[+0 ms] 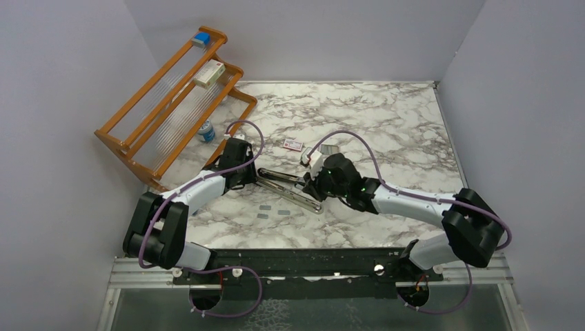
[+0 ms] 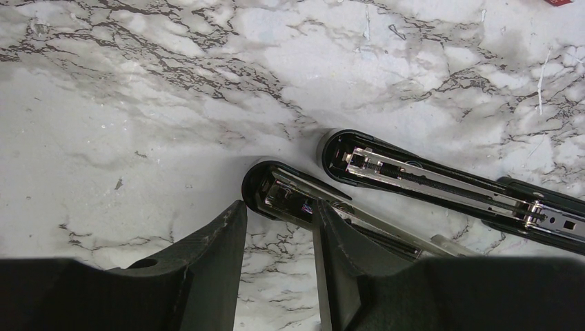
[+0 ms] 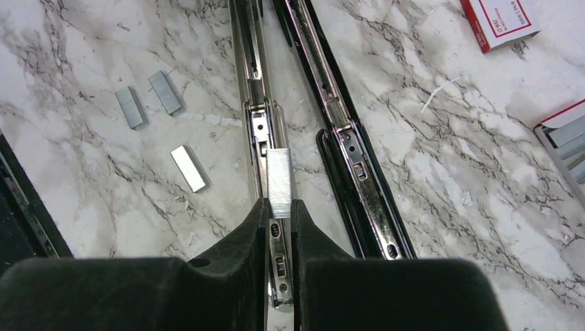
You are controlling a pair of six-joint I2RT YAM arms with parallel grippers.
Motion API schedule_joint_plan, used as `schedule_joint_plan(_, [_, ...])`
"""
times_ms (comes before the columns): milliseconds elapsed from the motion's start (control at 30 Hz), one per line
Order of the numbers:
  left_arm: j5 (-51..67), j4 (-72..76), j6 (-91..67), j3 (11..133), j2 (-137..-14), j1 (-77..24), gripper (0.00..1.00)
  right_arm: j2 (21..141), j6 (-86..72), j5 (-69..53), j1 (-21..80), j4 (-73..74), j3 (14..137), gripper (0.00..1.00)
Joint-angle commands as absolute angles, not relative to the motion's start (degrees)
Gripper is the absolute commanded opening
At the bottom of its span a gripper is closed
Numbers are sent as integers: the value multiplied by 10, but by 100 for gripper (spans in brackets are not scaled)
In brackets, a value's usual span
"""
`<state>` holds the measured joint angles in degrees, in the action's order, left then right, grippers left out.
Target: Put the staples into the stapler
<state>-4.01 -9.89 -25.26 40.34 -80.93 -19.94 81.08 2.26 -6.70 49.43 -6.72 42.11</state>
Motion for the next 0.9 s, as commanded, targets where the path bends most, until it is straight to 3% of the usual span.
schedule_joint_plan(0, [-31,-100,-251,393,-820,-195,43,824,9,-61,497,-37,439,12])
schedule_joint_plan(867, [-19,-95,-252,390,-818,-196,43,854,-49,-48,507,-9,459,12])
